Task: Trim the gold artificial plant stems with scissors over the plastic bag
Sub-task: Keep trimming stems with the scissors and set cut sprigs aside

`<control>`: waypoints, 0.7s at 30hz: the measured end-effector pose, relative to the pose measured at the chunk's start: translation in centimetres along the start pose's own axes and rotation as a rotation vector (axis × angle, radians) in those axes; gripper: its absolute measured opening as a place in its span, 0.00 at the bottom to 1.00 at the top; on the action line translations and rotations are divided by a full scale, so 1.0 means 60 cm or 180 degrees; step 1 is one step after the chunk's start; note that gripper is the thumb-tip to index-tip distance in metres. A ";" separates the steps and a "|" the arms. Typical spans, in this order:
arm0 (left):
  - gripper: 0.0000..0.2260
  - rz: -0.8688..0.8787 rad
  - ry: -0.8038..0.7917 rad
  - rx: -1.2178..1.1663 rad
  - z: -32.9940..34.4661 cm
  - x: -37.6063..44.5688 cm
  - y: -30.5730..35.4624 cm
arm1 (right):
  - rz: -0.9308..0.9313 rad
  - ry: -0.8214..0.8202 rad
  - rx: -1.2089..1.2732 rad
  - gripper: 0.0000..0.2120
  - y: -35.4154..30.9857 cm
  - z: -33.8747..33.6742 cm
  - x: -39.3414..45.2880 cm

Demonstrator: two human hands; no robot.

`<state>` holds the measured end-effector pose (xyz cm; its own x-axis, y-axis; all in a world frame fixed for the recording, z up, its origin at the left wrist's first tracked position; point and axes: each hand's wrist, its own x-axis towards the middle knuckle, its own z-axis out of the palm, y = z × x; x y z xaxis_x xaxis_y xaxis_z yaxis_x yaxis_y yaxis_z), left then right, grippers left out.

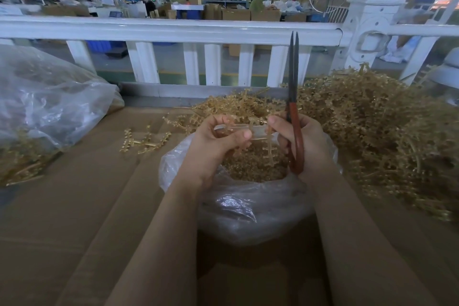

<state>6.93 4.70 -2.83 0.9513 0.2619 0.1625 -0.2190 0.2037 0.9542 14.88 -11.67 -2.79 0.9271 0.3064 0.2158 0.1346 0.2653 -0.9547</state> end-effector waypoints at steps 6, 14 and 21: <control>0.10 -0.0099 -0.0144 0.0312 0.000 0.001 -0.003 | -0.0058 -0.0115 0.0099 0.10 0.001 -0.002 -0.003; 0.11 0.1104 0.0431 0.0111 -0.010 0.005 -0.004 | -0.0222 -0.0090 0.0013 0.16 -0.006 -0.001 -0.012; 0.15 0.1718 0.0481 0.0550 -0.007 0.008 -0.006 | -0.0048 -0.0391 -0.0382 0.18 -0.012 0.007 -0.016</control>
<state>7.38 5.16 -3.23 0.6707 0.4200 0.6114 -0.6134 -0.1494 0.7755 13.73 -11.77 -2.20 0.8759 0.4147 0.2466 0.1957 0.1618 -0.9672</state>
